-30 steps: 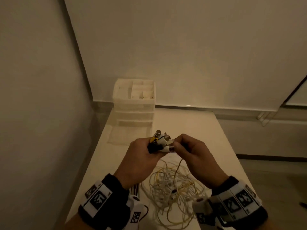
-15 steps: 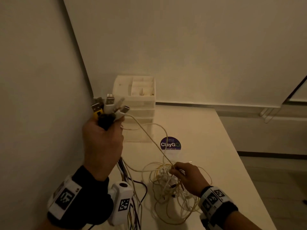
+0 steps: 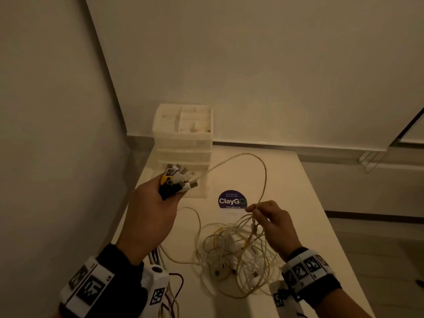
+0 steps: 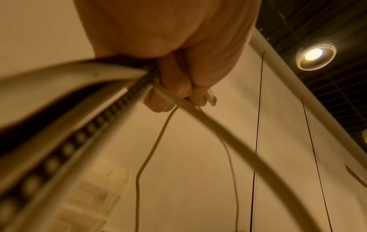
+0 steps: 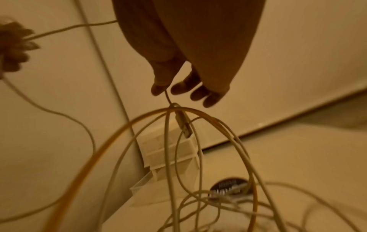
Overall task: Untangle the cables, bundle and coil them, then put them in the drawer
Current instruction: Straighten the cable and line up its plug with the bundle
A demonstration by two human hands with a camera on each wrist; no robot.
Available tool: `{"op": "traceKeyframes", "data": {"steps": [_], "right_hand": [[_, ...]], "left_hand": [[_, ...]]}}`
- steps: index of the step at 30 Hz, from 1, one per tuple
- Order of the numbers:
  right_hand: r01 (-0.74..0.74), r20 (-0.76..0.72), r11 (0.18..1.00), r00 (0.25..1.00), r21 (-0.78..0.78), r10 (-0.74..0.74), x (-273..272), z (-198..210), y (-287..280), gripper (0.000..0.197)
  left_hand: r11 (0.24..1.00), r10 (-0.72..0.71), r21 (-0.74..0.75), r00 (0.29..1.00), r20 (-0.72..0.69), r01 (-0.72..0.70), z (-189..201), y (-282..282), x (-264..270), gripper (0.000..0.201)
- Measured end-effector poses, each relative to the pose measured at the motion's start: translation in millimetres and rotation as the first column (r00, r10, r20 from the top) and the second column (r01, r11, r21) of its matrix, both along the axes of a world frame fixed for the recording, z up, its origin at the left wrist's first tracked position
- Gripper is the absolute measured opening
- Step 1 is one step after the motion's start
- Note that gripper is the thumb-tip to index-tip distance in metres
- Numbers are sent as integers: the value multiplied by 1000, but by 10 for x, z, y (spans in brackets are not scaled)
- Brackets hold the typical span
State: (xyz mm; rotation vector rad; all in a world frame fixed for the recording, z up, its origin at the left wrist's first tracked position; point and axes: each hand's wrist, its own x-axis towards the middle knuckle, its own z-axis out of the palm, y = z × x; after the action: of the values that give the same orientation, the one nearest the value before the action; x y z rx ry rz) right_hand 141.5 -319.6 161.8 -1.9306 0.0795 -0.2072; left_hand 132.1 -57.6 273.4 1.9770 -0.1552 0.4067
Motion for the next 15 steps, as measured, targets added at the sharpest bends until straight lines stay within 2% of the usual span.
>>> {"op": "traceKeyframes", "data": {"steps": [2, 4, 7, 9, 13, 15], "right_hand": [[4, 82, 999, 997, -38, -1, 37, 105, 42, 22], [-21, 58, 997, 998, 79, 17, 84, 188, 128, 20], [57, -32, 948, 998, 312, -50, 119, 274, 247, 20], [102, -27, 927, 995, 362, -99, 136, 292, 264, 21], [18, 72, 991, 997, 136, -28, 113, 262, 196, 19], [5, 66, 992, 998, 127, -13, 82, 284, 180, 16]], "left_hand": [[1000, -9, -1, 1000, -4, 9, -1, -18, -1, 17], [1000, -20, -2, 1000, -4, 20, -1, -53, -18, 19], [1000, -25, -5, 1000, 12, 25, -15, -101, -44, 26], [1000, -21, -10, 1000, 18, 21, -32, -121, -42, 28], [999, 2, -32, 1000, -3, -2, -48, -59, -13, 17], [998, 25, -61, 1000, -12, -26, -51, 19, 17, 21]]}}
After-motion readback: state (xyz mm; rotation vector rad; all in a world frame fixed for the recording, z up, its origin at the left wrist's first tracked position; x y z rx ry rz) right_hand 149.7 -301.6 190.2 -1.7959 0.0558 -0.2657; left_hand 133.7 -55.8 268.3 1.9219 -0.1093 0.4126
